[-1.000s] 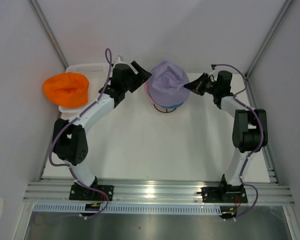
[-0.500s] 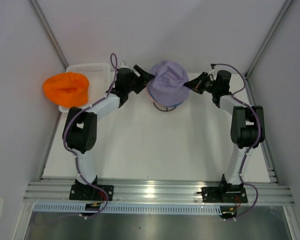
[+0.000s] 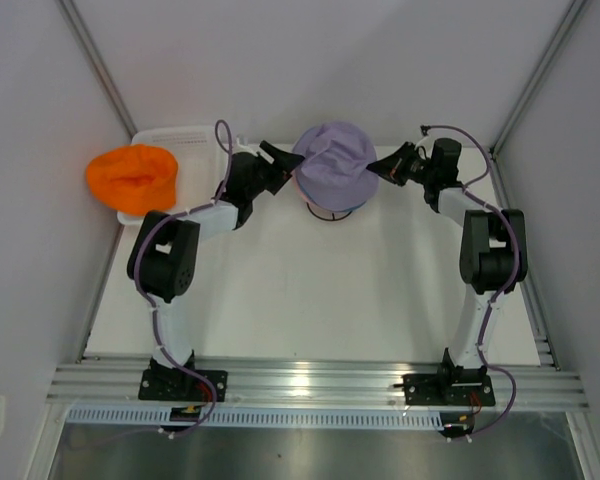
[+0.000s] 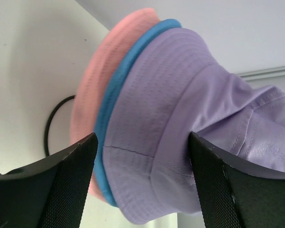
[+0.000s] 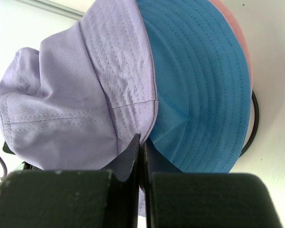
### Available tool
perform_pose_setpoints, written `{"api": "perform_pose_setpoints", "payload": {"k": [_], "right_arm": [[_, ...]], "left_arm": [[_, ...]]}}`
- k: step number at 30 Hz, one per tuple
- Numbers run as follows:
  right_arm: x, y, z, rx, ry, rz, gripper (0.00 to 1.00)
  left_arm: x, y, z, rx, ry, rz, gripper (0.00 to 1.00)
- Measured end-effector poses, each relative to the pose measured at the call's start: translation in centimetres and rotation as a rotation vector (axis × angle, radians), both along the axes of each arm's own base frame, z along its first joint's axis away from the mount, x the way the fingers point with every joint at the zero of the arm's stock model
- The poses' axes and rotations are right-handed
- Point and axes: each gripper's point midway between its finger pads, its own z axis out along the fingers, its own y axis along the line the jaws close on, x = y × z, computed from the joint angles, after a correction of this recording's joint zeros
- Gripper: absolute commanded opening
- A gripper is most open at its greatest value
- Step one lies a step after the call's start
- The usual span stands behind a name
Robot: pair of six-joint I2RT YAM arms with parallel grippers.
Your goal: Stack the hats
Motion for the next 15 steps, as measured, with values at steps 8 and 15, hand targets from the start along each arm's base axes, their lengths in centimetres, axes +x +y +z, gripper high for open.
{"api": "perform_pose_setpoints", "payload": {"k": [8,15], "right_arm": [[0.3,0.0,0.0,-0.006,0.003,0.001,0.0],[0.3,-0.1,0.0,-0.016,0.001,0.003,0.0]], "left_arm": [[0.2,0.5,0.2,-0.013,-0.026,0.006,0.78],[0.2,0.8,1.0,-0.033,-0.084,0.008,0.91]]}}
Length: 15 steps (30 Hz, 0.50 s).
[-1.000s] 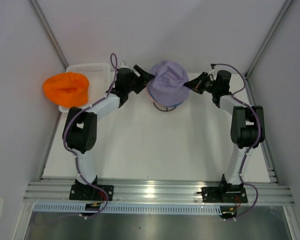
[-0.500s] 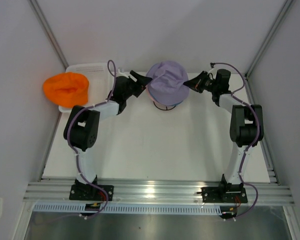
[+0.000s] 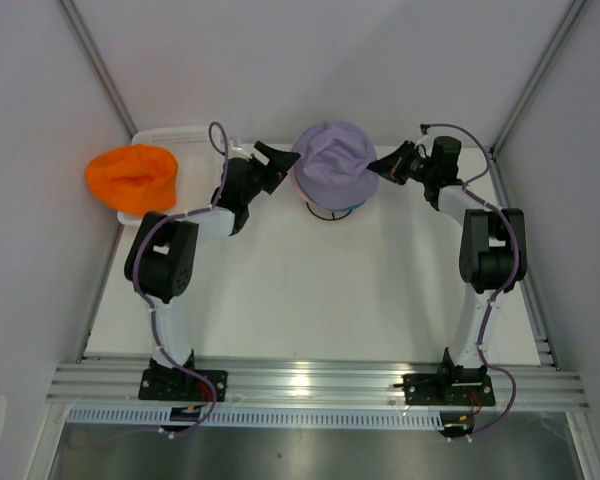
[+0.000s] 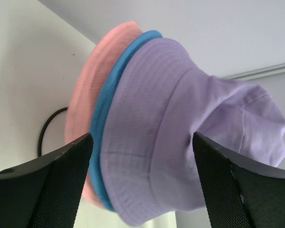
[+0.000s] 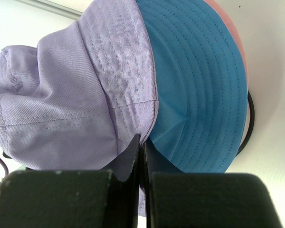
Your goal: Stack the hats
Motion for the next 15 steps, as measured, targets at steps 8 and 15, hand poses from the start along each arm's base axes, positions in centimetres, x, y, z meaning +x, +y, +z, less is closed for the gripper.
{"api": "perform_pose_setpoints", "payload": {"k": [8,15], "right_arm": [[0.0,0.0,0.0,-0.005,0.001,0.001,0.0],[0.0,0.0,0.0,-0.009,0.0,0.002,0.0]], "left_arm": [[-0.9,2.3,0.9,-0.005,-0.046,0.033,0.88],[0.5,2.3,3.9,-0.031,-0.091,0.034,0.54]]}}
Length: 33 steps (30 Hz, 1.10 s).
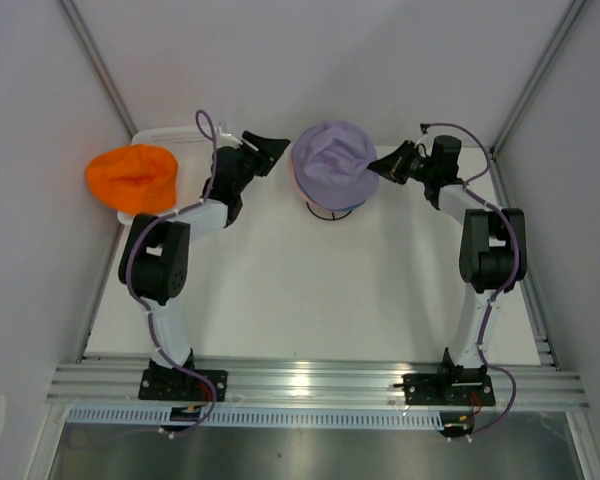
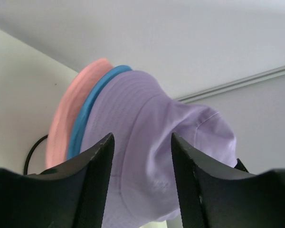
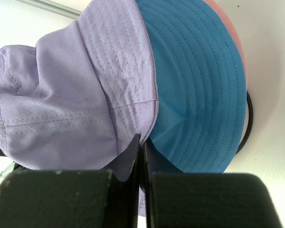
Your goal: Stack the hats
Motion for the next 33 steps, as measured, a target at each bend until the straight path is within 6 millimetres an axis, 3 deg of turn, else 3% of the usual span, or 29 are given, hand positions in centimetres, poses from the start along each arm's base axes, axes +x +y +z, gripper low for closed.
{"api": "perform_pose_setpoints", "payload": {"k": [2,5,12,17,33], "right_arm": [[0.0,0.0,0.0,0.0,0.001,0.0,0.0],[0.0,0.0,0.0,0.0,0.0,0.0,0.0],[0.0,0.1,0.0,0.0,0.002,0.001,0.0],[0.0,0.1,0.1,0.0,0.002,0.001,0.0],[0.0,0.1,0.1,-0.001,0.007,0.002,0.0]], "left_arm": [[0.6,-0.3,0.7,-0.01,-0.014,-0.01,0.53],[0.9,-0.6,0.2,-0.018,-0.004,-0.019,0.56],[1.2,-1.1,-4.2,0.003,0.093,-0.041,0.59],[1.2,-1.7,-6.0,0.005,0.128,-0.064,0.59],[1.2,-2.8,-5.7,-0.002,0.113,-0.102,0.51]]}}
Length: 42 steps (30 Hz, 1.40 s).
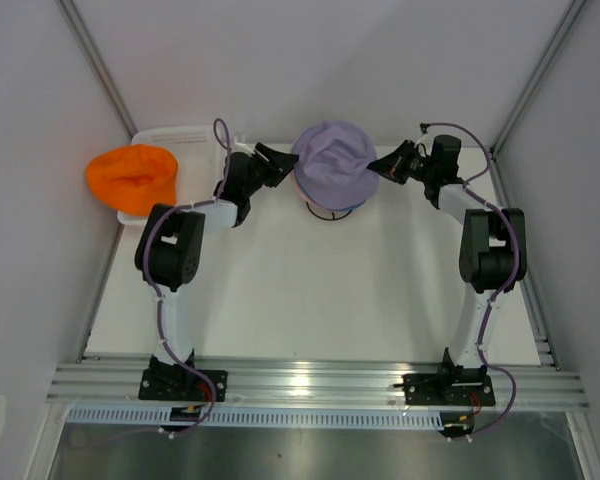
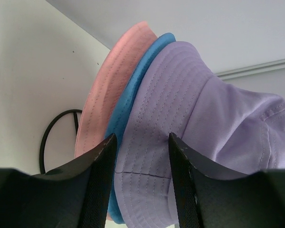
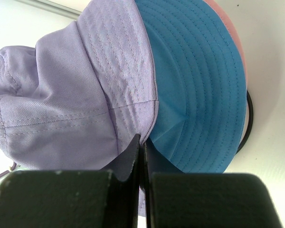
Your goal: Stack the hats
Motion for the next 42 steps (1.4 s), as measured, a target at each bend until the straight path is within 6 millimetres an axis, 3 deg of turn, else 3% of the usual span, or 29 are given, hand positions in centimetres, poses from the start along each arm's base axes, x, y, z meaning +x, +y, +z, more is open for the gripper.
{"api": "perform_pose_setpoints", "payload": {"k": [8,14,18,25,34,39,42], "right_arm": [[0.0,0.2,0.0,0.0,0.001,0.003,0.0],[-0.1,0.2,0.0,-0.001,0.005,0.003,0.0],[0.0,0.1,-0.1,-0.005,0.005,0.002,0.0],[0.2,0.0,-0.3,-0.017,0.015,-0.011,0.0],[1.7,-0.2,-2.2,-0.046,0.04,-0.028,0.0],[2.5,-0.2,-4.3,-0.059,0.066,-0.037,0.0],[3.0,-0.1,-5.5,-0.06,0.086,-0.035,0.0]], "left_arm": [[-0.1,-0.7,0.3,-0.009,-0.017,-0.028,0.47],[0.3,-1.0,-0.1,-0.02,-0.01,-0.035,0.26],[0.6,-1.1,-0.3,-0.026,-0.007,-0.037,0.01],[0.8,-1.1,-0.5,-0.023,0.009,-0.032,0.01],[1.1,0.2,-3.6,0.071,0.22,0.071,0.01],[0.5,1.6,-6.2,0.164,0.356,0.132,0.01],[0.3,2.0,-6.6,0.201,0.388,0.141,0.01]]}}
